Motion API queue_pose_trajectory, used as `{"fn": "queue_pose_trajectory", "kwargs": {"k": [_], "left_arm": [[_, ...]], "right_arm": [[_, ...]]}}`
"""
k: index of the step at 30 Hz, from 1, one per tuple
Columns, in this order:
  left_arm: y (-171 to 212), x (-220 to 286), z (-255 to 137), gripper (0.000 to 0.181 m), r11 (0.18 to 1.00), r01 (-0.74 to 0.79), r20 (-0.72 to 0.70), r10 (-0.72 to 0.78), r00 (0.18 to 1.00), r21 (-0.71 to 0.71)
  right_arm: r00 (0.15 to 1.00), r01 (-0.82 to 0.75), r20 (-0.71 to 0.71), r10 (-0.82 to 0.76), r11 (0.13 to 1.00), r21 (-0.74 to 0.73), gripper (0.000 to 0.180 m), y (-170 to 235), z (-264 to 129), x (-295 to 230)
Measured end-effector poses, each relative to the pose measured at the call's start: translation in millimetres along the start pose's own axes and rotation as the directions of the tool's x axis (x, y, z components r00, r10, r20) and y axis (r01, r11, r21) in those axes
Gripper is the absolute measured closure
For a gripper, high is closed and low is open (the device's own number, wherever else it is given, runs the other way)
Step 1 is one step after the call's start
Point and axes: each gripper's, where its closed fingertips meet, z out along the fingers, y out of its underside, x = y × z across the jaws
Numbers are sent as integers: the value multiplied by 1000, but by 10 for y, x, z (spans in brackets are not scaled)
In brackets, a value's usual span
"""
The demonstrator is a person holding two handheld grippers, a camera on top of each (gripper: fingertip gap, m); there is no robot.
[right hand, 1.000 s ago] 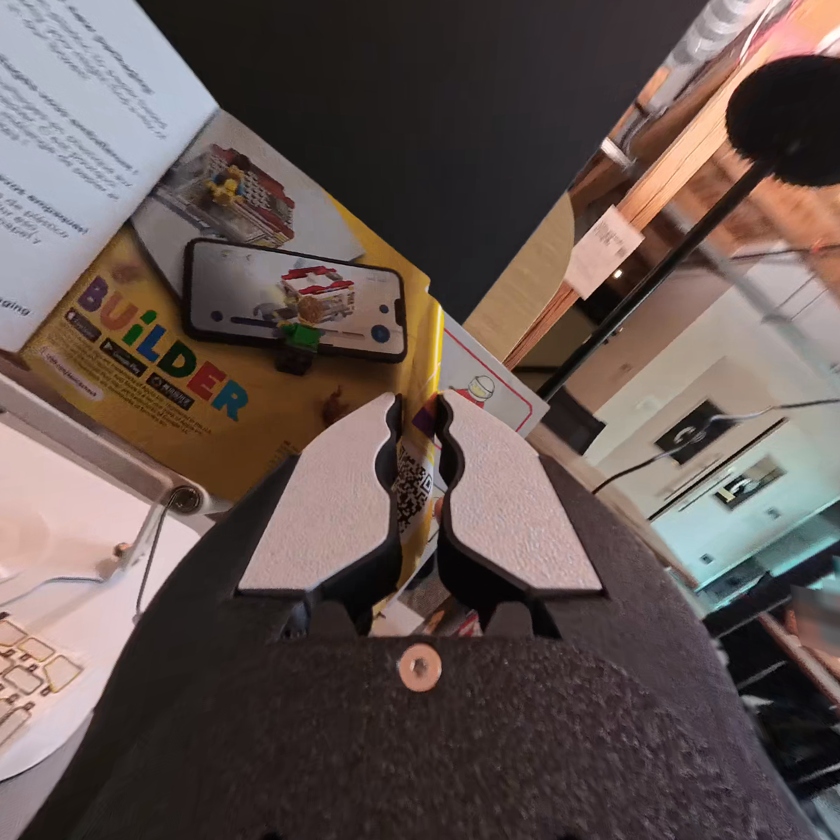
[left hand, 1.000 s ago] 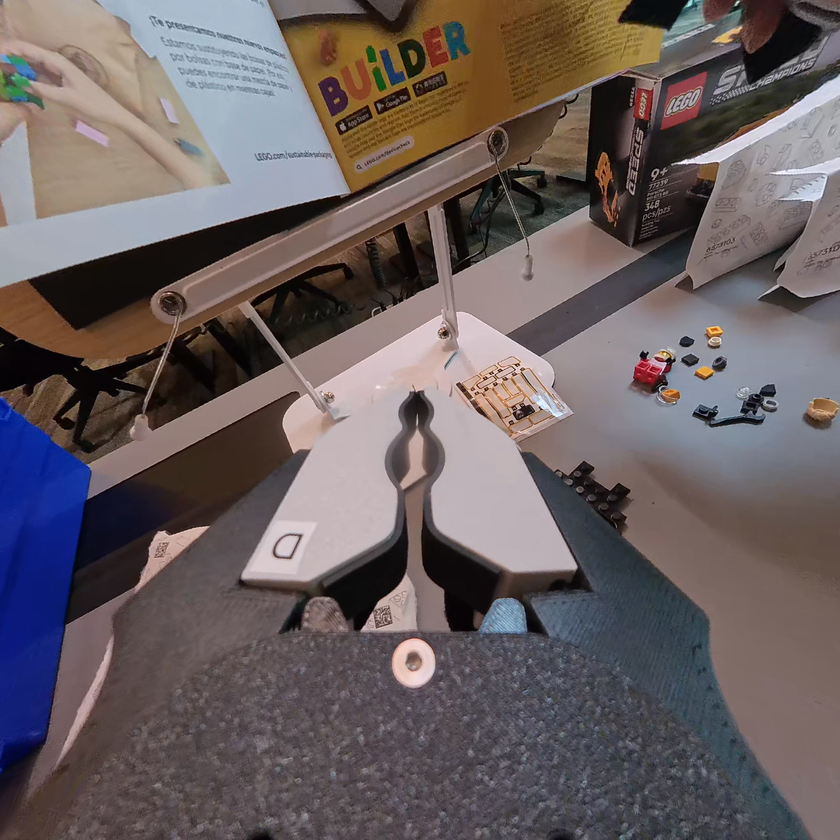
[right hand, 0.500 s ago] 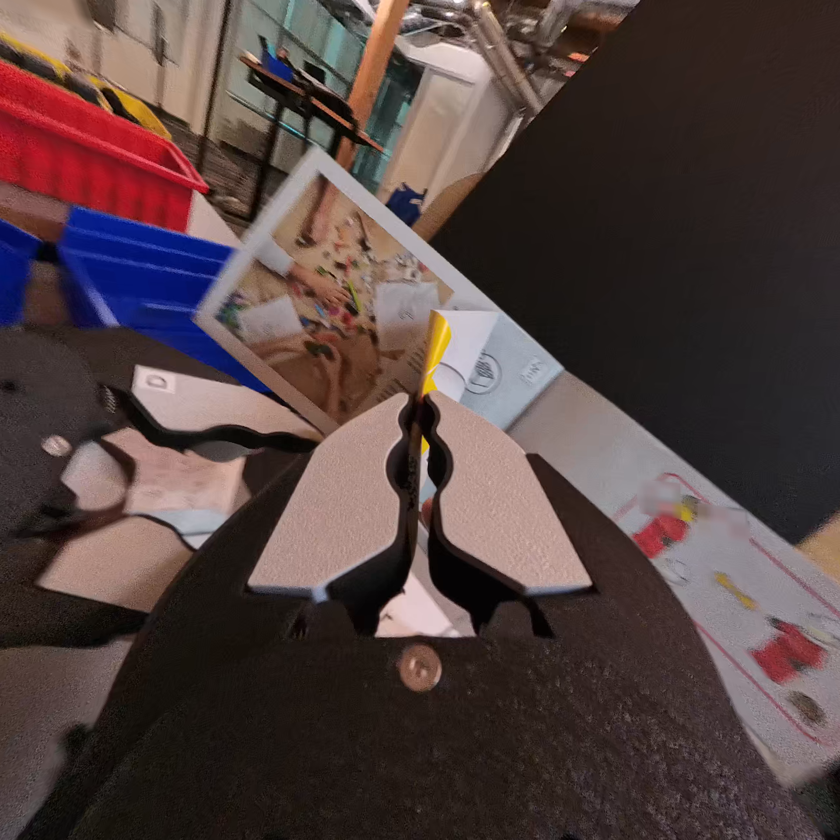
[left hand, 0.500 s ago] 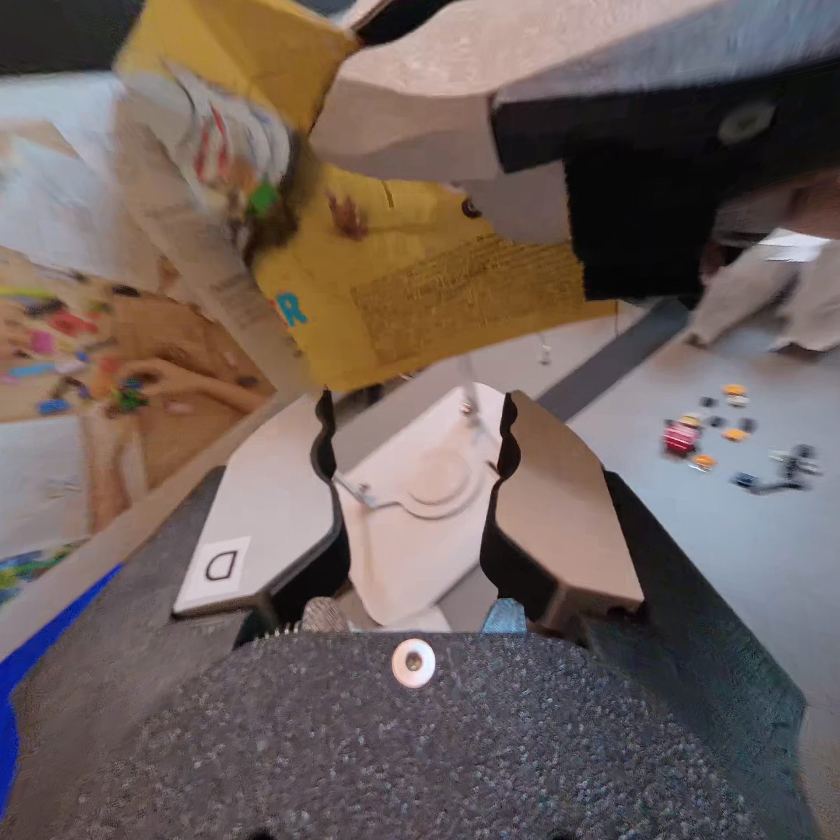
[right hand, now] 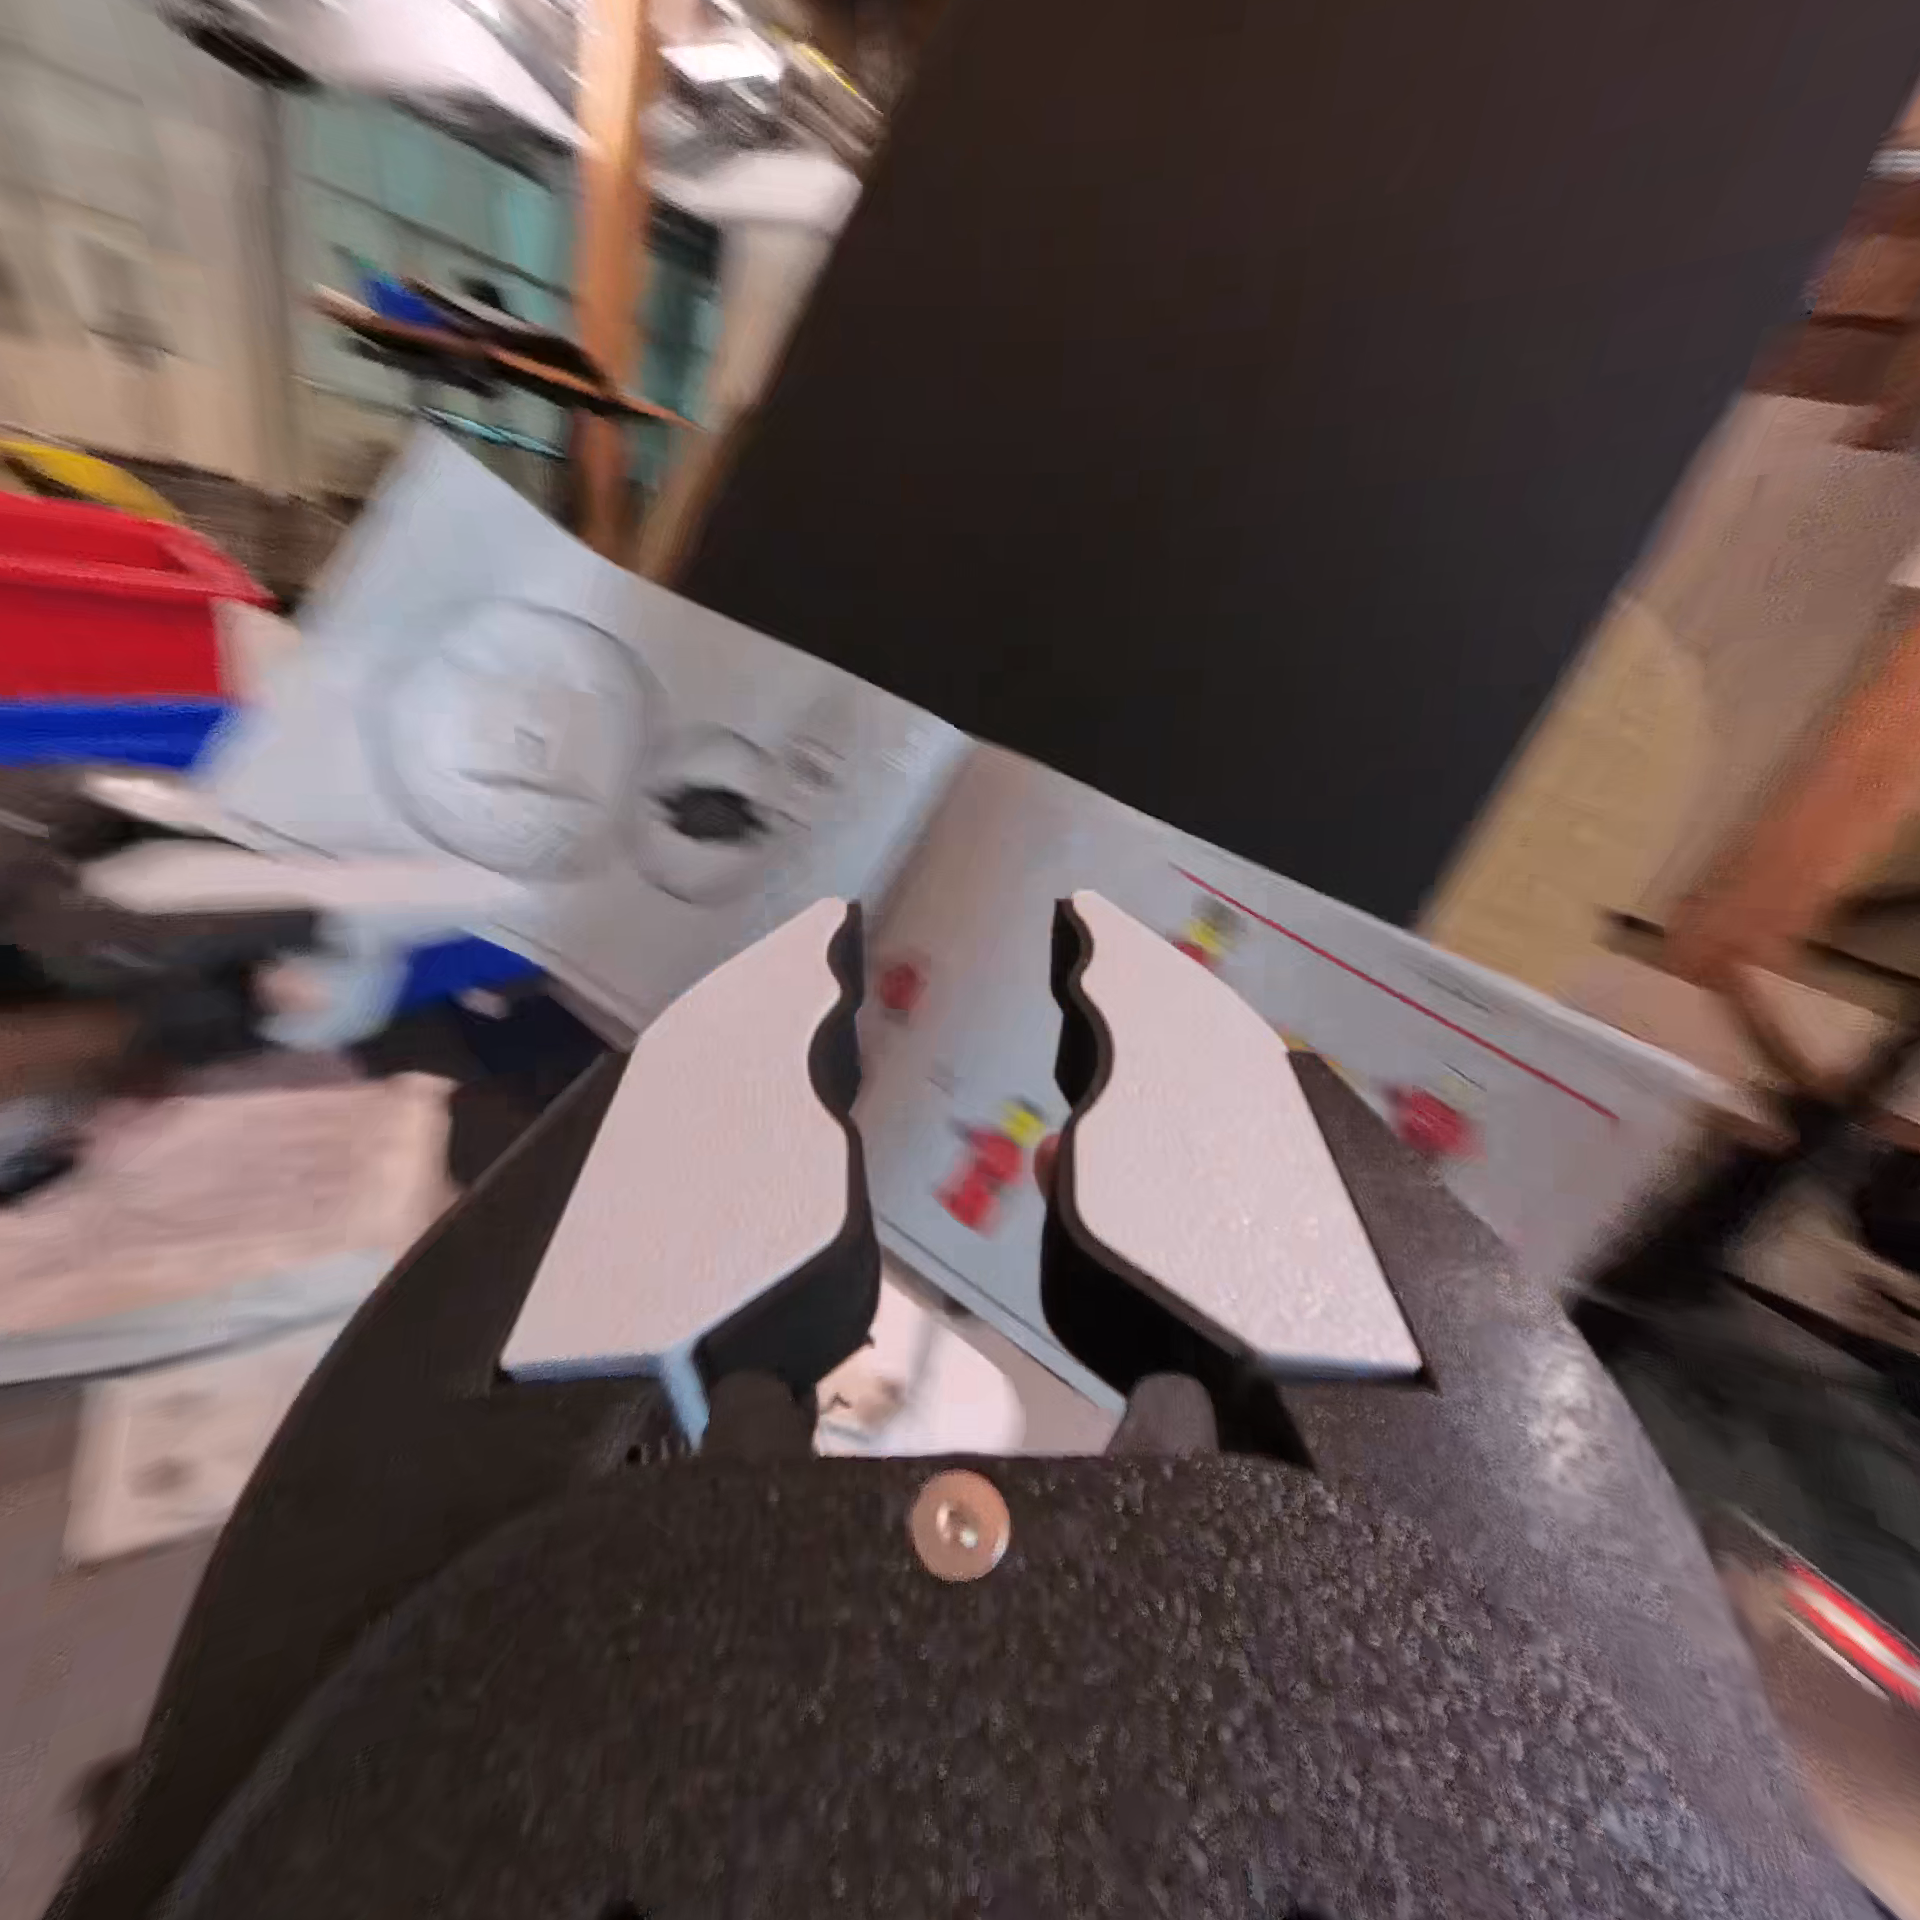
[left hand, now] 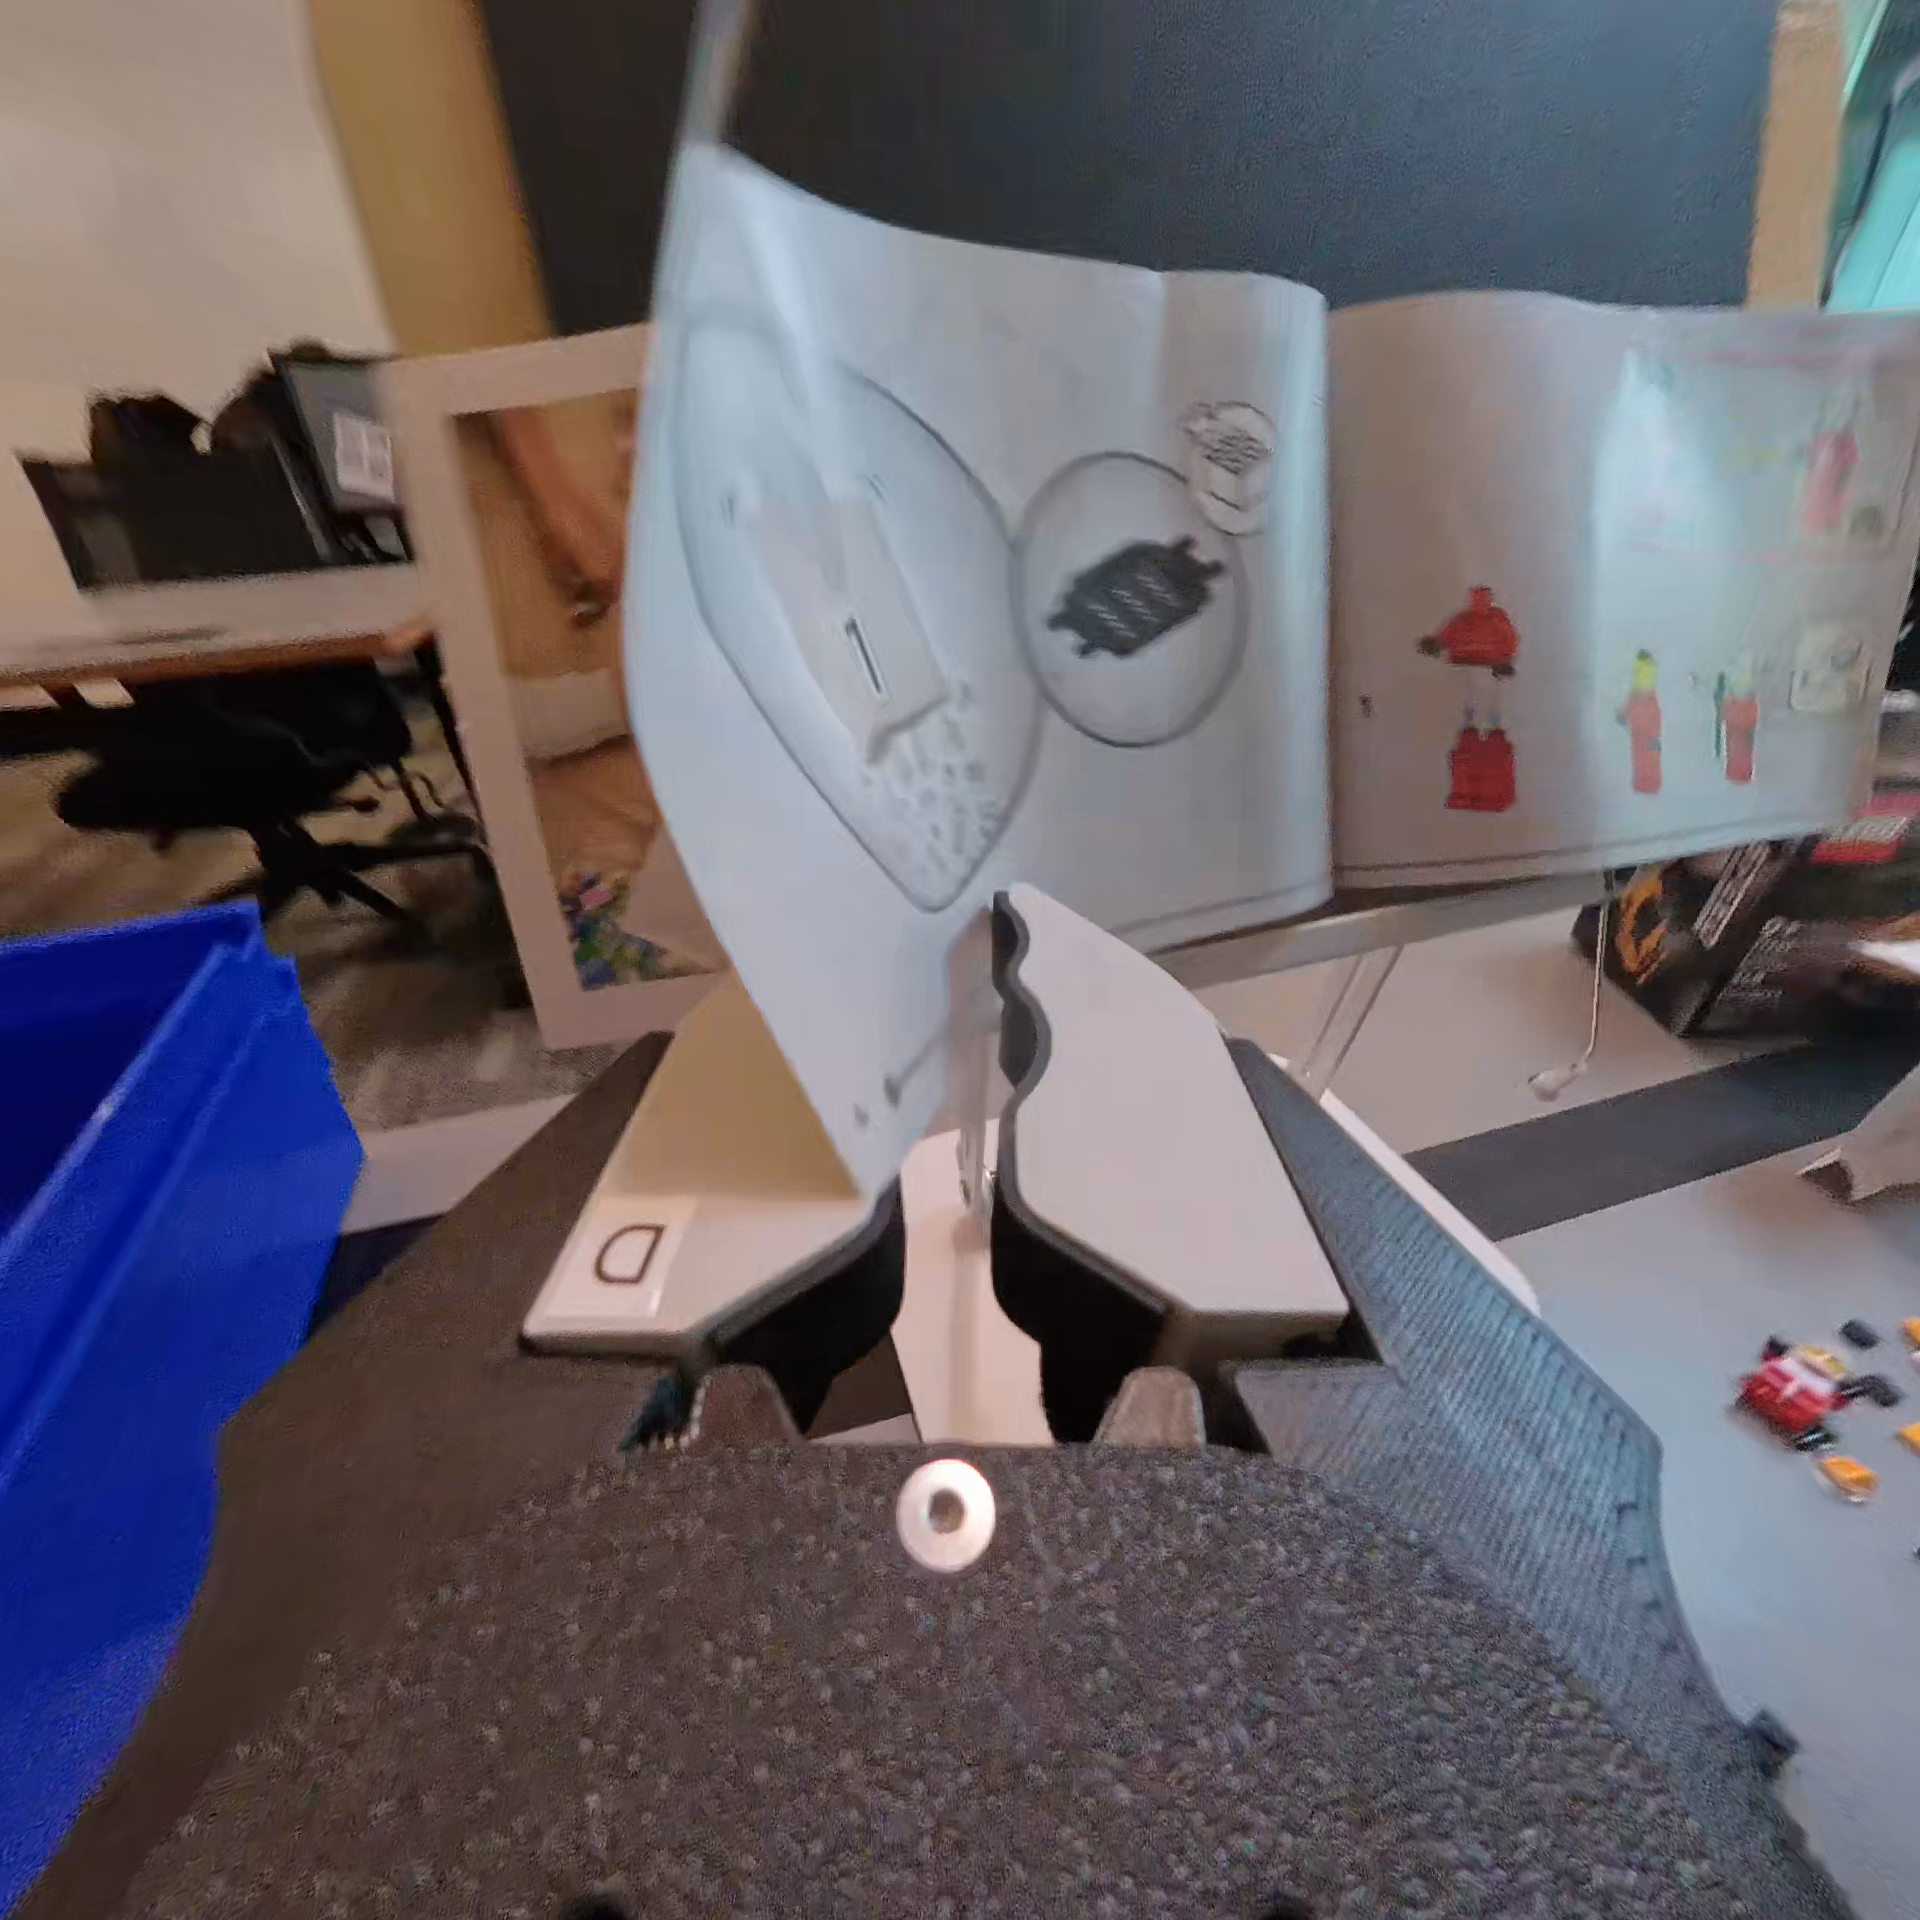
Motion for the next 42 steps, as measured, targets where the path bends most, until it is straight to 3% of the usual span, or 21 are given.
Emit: {"fn": "queue_pose_trajectory", "kwargs": {"k": [1,5,10,21,26,32,37,42], "left_arm": [[7,-81,-3,169,999,48,-3,-48,999,-1],[33,-330,7,166,987,160,13,-160,987,-18],[78,-441,49,164,990,130,39,-128,991,-52],[189,-763,67,160,985,120,94,-109,990,-126],[-32,-884,-106,159,986,163,155,-164,974,19],[-320,-536,-326,166,994,18,105,-29,994,106],[-233,-303,-287,172,989,-133,106,126,986,60],[-23,-477,-145,170,996,-83,111,85,990,-21]], "right_arm": [[995,39,-92,-42,998,-44,143,144,-48,197],[912,231,-298,-281,954,-193,114,527,-99,595],[923,142,-307,-230,948,-283,88,843,111,673],[934,101,-302,-189,953,-284,97,858,123,717],[933,119,-295,-205,951,-285,110,870,138,662],[928,129,-305,-215,952,-278,126,836,138,620],[924,149,-311,-225,957,-248,139,735,117,553],[917,161,-320,-237,956,-245,139,657,70,560]]}}
